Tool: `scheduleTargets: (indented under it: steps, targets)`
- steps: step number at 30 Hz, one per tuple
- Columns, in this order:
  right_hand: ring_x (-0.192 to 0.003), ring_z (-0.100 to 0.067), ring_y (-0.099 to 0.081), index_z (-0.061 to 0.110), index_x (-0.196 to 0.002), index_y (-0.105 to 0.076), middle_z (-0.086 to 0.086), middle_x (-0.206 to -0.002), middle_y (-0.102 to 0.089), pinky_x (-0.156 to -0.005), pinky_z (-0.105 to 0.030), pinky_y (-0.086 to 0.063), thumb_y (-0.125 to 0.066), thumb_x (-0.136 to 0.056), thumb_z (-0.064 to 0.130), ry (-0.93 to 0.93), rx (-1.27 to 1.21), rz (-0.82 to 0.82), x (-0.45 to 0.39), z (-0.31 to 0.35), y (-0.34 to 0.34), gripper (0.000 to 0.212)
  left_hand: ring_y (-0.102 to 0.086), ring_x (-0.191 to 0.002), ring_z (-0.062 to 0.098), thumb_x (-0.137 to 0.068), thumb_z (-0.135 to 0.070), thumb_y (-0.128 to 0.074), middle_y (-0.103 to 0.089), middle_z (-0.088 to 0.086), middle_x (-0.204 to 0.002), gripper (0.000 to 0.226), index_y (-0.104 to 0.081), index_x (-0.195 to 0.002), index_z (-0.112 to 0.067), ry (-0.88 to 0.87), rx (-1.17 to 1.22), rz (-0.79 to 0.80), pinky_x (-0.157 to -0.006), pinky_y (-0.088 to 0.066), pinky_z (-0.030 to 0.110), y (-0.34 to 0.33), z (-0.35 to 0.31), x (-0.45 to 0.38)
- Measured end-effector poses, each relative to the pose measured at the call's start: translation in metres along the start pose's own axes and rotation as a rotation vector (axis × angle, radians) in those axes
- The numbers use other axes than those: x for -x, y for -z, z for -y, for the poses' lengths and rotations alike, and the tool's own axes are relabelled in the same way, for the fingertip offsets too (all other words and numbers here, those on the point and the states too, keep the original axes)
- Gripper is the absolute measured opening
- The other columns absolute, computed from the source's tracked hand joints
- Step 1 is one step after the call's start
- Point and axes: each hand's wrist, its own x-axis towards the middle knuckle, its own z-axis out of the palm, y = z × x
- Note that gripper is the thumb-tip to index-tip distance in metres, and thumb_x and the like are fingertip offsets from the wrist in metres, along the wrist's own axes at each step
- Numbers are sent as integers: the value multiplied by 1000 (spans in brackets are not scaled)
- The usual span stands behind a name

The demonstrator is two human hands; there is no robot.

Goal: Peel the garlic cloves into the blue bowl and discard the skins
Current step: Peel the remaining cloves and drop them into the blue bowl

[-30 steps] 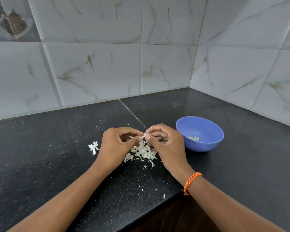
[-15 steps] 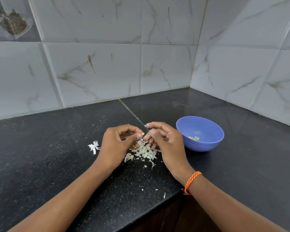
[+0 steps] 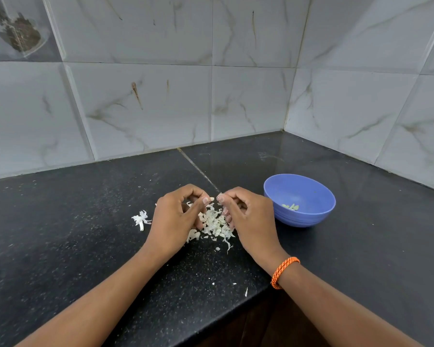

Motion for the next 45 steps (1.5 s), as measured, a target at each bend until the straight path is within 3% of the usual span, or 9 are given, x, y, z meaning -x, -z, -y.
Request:
scheduleTargets:
  steps: [6, 13, 18, 23, 28, 30, 34, 39, 45]
  targets:
    - [-91, -10, -73, 18, -96, -75, 10, -96, -71, -78, -32, -63, -80, -91, 2, 61, 40, 21, -3, -1, -2, 18, -72, -57, 30, -104, -25, -71, -72, 3, -77, 12, -75, -93, -24, 4, -4, -4, -61, -63, 58, 1, 0, 0]
    - [-49, -17, -61, 16, -70, -68, 5, -55, -62, -51, -39, -54, -88, -86, 38, 7, 15, -57, -2, 5, 0, 34, -70, -57, 30, -105, -21, -70, -72, 5, -77, 12, -75, -95, -22, -4, -9, 3, -61, -62, 58, 1, 0, 0]
    - [-59, -18, -48, 15, -69, -60, 5, -63, -53, -55, -31, -41, -82, -89, 12, 124, 95, -61, -5, 6, 1, 30, -69, -56, 29, -105, -21, -69, -72, 5, -75, 12, -75, -95, -22, -3, -1, 6, -60, -63, 52, 1, 2, -1]
    - [-64, -17, -48, 17, -69, -55, 6, -71, -52, -58, -24, -39, -82, -85, 9, 133, 104, -46, -4, 9, 0, 32, -67, -55, 25, -106, -20, -69, -71, 5, -73, 12, -75, -96, -20, 7, 10, 4, -57, -62, 43, 0, 2, -1]
    - [-60, -14, -36, 16, -73, -43, 3, -66, -43, -56, -40, -37, -75, -85, 2, 87, 119, -46, -5, 8, 0, 36, -66, -56, 24, -106, -20, -68, -71, 5, -73, 12, -75, -96, -20, 11, 29, 6, -60, -64, 43, 0, 3, -1]
    - [-59, -18, -39, 14, -71, -44, 3, -63, -44, -54, -43, -37, -70, -83, -3, 102, 108, -31, -3, 6, 1, 33, -67, -56, 24, -106, -20, -69, -71, 5, -73, 12, -76, -97, -20, 8, 25, 8, -61, -65, 47, 1, 3, -1]
    - [-63, -10, -57, 18, -79, -63, 9, -69, -61, -60, -20, -46, -81, -89, 9, 62, 38, -2, -2, 6, 1, 23, -68, -55, 26, -106, -20, -69, -72, 6, -74, 12, -76, -96, -22, 0, 10, 9, -61, -65, 49, 1, 3, -1]
    - [-76, -16, -78, 11, -95, -78, 4, -83, -77, -72, -40, -66, -76, -99, 14, 44, -93, 33, -2, 7, 0, 5, -69, -55, 27, -106, -20, -69, -73, 5, -74, 11, -76, -97, -21, -16, -13, 6, -60, -65, 51, 2, 3, -1]
    - [-84, -11, -80, 4, -109, -74, -4, -97, -79, -76, -35, -67, -56, -111, 13, 25, -117, 56, -1, 5, -2, 20, -68, -54, 23, -106, -19, -69, -72, 6, -73, 12, -77, -97, -22, 4, -6, 1, -58, -63, 41, 2, 4, -2]
